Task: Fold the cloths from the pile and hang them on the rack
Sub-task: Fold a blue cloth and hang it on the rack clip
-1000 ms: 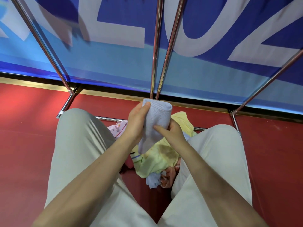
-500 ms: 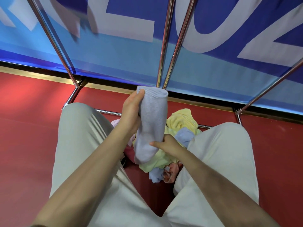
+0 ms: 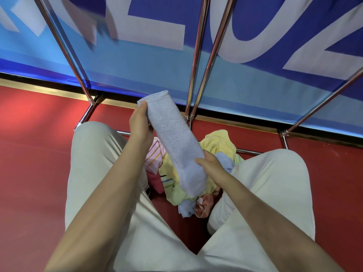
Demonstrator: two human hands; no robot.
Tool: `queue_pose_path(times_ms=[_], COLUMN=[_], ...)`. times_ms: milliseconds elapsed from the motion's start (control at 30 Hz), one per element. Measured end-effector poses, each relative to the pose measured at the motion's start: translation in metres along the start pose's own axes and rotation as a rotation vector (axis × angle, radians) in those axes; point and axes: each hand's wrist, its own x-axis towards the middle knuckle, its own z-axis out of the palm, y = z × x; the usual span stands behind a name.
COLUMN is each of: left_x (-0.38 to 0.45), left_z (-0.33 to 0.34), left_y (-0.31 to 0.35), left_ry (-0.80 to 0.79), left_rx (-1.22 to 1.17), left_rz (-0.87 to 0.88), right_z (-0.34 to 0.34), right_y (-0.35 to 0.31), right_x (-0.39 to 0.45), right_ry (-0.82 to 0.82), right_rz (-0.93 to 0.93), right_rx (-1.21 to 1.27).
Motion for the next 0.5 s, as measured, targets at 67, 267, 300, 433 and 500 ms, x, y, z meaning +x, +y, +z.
queue_pose_path(times_ms=[67,267,300,433,500], left_x=[0.002,0.005,0.006,0.011,0.014], left_z=[-0.002,-0.001,0.001,0.019,0.030], left_y=[-0.004,-0.003,0.000,0.023,0.040], left_ry=[0.022,0.013,-0.005,-0.039,-0.068], left_rx=[0.010,-0.056,-0.062,-0.058,-0.033], left_rz=[-0.024,-0.055,-0.053,-0.019,0.014], right_z=[-0.002,-0.009,-0.011,-0.024,-0.028], right_y=[-0.004,-0.023,-0.026,-0.048,-0.069], right_x=[-0.004,-0.010,-0.009,-0.002,0.004], right_ry=[0.045,0.096,0.112,0.117,0.100], right_rz=[0.014,-0.110,-0.115,-0.165,-0.187], right_rx=[0.064,0.081,0.068,0.043,-0.012])
